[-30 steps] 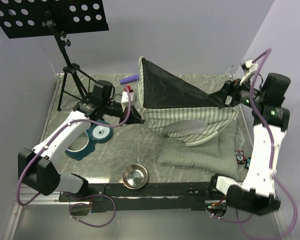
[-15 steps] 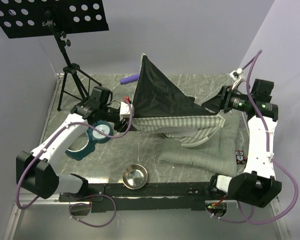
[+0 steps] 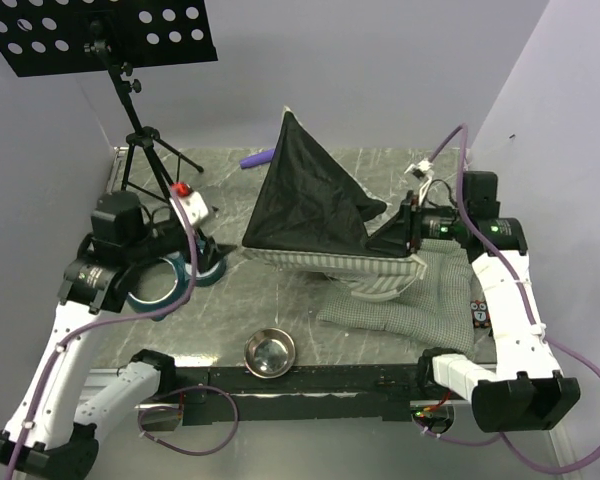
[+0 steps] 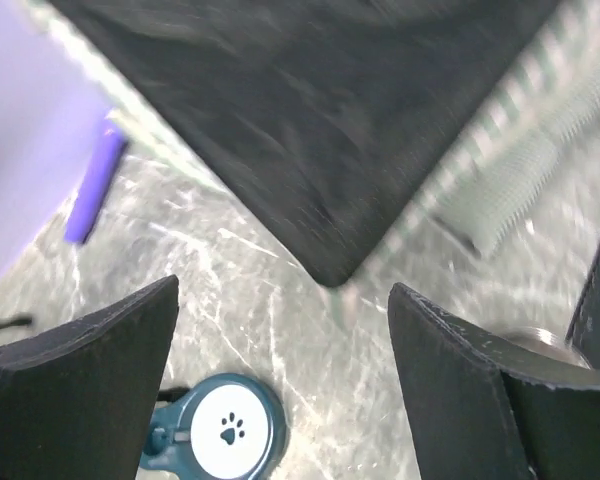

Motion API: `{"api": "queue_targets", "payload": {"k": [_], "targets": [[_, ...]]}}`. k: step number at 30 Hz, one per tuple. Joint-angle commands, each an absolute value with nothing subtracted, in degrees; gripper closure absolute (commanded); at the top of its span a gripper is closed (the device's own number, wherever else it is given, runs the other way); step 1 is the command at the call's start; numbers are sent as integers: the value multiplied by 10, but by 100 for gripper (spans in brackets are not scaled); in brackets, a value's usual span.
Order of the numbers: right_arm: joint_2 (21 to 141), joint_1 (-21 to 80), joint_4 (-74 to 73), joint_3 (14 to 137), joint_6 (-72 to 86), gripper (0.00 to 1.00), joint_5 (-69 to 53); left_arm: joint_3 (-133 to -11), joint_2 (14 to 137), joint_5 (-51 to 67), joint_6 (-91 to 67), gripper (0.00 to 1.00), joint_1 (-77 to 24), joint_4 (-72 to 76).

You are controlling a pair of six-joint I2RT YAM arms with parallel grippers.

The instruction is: Set up the pet tent

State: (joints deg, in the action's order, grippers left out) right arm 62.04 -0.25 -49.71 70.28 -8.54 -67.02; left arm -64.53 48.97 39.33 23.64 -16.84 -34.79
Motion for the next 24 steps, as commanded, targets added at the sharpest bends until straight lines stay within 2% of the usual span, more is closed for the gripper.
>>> {"api": "queue_targets", "payload": {"k": [1, 4, 6, 8, 13, 15, 17, 20, 24], "targets": [[605, 51, -490, 689, -113, 45, -680, -737, 551, 384, 102, 13, -149, -269], [594, 94, -479, 671, -118, 44, -676, -834, 647, 474, 31, 20, -156, -219], [583, 124, -458, 658, -110, 43, -671, -894, 719, 481, -38, 24, -181, -188], [575, 149, -434, 648, -102, 42, -664, -946, 781, 483, -33, 27, -221, -181], [581, 180, -419, 649, -112, 41, -665, -1067, 936, 436, 40, 24, -342, -237], [582, 194, -421, 652, -124, 39, -671, -1099, 982, 424, 66, 27, -372, -257], [577, 203, -410, 655, -120, 36, -678, -1100, 1008, 411, 95, 31, -388, -268], [565, 193, -399, 678, -93, 30, -671, -1067, 1002, 474, 204, 39, -387, -364], [543, 106, -347, 685, -13, 25, -707, -878, 885, 517, 349, 44, -386, -392]]}}
